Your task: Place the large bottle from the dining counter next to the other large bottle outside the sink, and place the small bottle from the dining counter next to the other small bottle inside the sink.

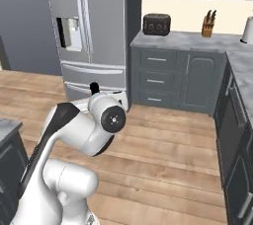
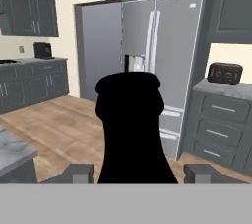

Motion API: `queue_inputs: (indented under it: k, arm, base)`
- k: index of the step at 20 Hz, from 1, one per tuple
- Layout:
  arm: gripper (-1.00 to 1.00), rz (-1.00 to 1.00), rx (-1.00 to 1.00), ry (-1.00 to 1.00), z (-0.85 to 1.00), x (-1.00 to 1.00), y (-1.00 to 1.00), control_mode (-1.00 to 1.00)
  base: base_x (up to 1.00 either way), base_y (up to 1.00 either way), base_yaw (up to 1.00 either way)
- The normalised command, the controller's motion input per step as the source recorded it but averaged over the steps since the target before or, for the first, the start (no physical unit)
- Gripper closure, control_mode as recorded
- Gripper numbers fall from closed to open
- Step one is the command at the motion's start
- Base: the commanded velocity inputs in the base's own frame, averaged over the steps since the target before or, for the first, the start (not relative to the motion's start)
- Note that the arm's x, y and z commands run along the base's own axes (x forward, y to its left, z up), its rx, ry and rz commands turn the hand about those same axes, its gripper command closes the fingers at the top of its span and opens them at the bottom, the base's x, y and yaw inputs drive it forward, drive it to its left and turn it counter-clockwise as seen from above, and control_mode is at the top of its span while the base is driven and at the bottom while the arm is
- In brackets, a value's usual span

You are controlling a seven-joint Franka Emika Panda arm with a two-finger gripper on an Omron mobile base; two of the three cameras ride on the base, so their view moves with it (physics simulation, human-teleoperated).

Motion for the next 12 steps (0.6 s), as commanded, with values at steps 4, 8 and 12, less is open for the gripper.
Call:
queue_inputs:
  k: [4, 8, 12]
  arm:
    - [1.00, 0.00, 0.00, 0.00, 0.00, 0.00, 0.00, 1.00]
    - [1.00, 0.00, 0.00, 0.00, 0.00, 0.00, 0.00, 1.00]
    - [1.00, 0.00, 0.00, 0.00, 0.00, 0.00, 0.00, 1.00]
  base:
    - [1.00, 0.30, -0.06]
    - [1.00, 0.33, -0.07]
    - [1.00, 0.33, -0.07]
